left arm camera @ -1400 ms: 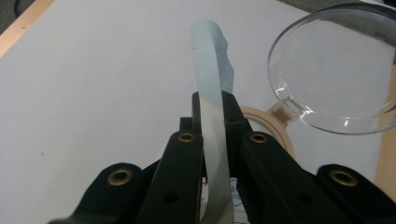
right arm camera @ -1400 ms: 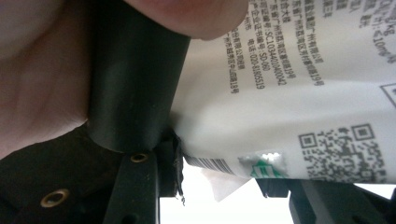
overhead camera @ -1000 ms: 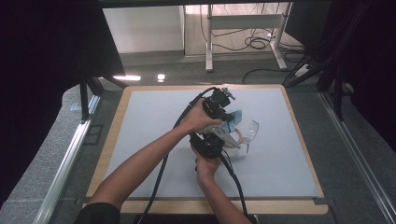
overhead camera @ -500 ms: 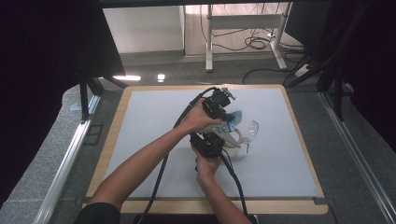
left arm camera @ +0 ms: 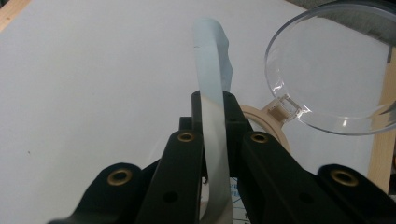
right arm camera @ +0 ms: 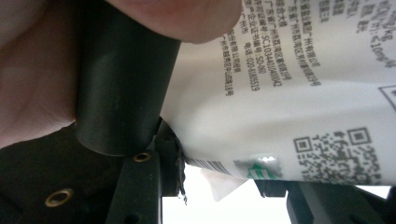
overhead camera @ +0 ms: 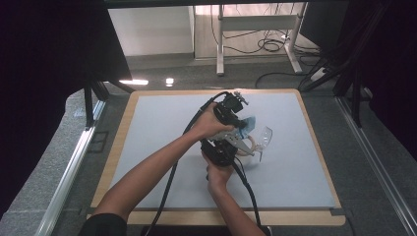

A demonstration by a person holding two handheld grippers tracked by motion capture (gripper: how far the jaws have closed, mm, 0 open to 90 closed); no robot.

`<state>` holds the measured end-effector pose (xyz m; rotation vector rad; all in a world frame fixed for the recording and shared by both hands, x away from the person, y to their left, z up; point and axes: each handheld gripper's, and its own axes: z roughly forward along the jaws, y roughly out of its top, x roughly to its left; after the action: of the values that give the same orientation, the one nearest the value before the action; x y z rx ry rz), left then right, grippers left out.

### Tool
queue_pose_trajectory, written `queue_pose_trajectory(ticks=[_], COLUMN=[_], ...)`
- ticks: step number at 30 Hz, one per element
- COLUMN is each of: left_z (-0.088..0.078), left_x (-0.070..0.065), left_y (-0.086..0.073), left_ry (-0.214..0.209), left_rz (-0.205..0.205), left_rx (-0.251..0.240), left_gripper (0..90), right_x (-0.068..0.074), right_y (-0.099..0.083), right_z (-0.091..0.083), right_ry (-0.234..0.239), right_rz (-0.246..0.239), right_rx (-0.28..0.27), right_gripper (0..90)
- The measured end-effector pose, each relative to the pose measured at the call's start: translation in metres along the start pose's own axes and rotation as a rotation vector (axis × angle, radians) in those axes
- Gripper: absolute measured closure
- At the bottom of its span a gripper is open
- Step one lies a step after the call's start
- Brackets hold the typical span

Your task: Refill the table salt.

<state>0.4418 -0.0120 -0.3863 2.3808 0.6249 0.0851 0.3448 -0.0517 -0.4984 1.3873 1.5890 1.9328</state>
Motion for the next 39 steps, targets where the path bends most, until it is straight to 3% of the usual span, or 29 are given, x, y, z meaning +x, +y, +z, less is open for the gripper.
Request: queue_pose_trajectory(ticks=[39], left_z=[0.0025], left_x=[-0.0036], left_y=[0.0006], left_ry=[-0.004], left_rz=[-0.009], left_rx=[0.015], left_gripper=[87.3], right_x=[-0.0029], right_y=[0.0004], right_z=[0.0032], right_ry=[-0.014], right_rz=[-0.031], right_rx=[-0.017], right_gripper=[61.4])
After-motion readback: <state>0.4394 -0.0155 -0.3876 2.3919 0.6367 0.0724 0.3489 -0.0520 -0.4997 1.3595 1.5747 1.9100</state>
